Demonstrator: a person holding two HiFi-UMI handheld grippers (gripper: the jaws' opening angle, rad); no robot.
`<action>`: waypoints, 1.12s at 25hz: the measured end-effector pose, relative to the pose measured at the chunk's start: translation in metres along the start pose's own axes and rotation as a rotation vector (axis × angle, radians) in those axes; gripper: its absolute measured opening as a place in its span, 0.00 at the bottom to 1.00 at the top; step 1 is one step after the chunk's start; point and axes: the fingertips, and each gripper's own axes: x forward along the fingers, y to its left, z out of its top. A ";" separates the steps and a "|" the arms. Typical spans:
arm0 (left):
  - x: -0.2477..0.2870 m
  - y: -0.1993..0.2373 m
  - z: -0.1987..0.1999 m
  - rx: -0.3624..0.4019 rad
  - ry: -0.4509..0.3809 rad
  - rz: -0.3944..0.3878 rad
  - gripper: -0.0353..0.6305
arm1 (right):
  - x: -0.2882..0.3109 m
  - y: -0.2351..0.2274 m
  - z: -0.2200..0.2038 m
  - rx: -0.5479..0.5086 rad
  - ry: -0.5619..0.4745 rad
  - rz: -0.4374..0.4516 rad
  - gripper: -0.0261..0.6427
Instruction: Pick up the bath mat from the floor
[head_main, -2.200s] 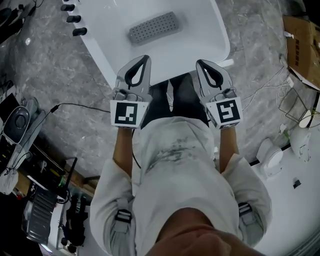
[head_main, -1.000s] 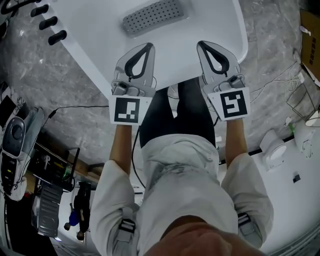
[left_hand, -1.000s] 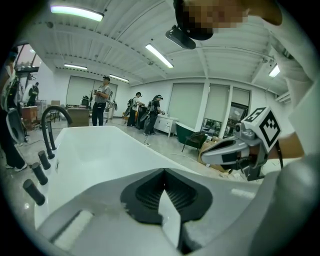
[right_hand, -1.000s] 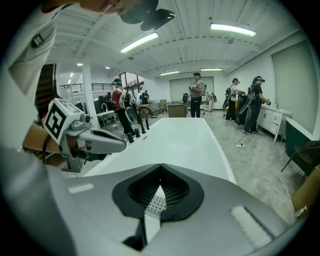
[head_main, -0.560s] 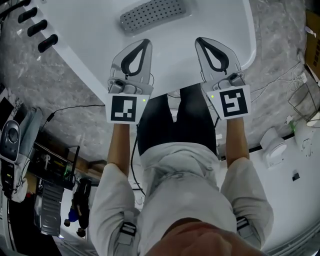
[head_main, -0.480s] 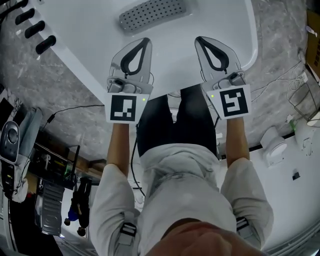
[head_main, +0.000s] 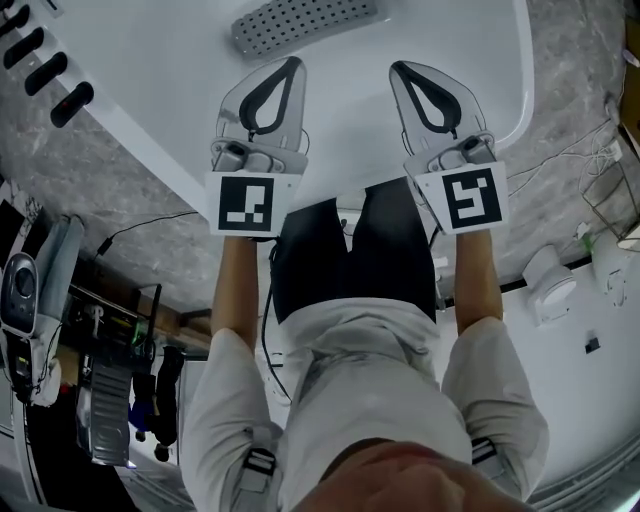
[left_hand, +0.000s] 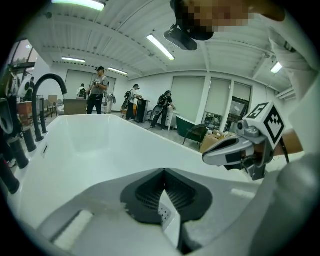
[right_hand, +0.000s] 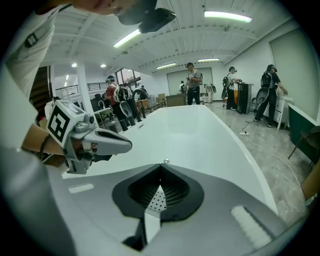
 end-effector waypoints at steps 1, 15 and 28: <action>0.003 0.002 -0.003 -0.003 0.005 0.000 0.06 | 0.003 -0.002 -0.002 0.001 0.003 0.000 0.04; 0.051 0.030 -0.062 -0.011 0.088 0.010 0.06 | 0.052 -0.014 -0.047 0.046 0.075 0.043 0.04; 0.098 0.043 -0.113 0.033 0.153 -0.013 0.08 | 0.095 -0.033 -0.083 0.057 0.105 0.095 0.04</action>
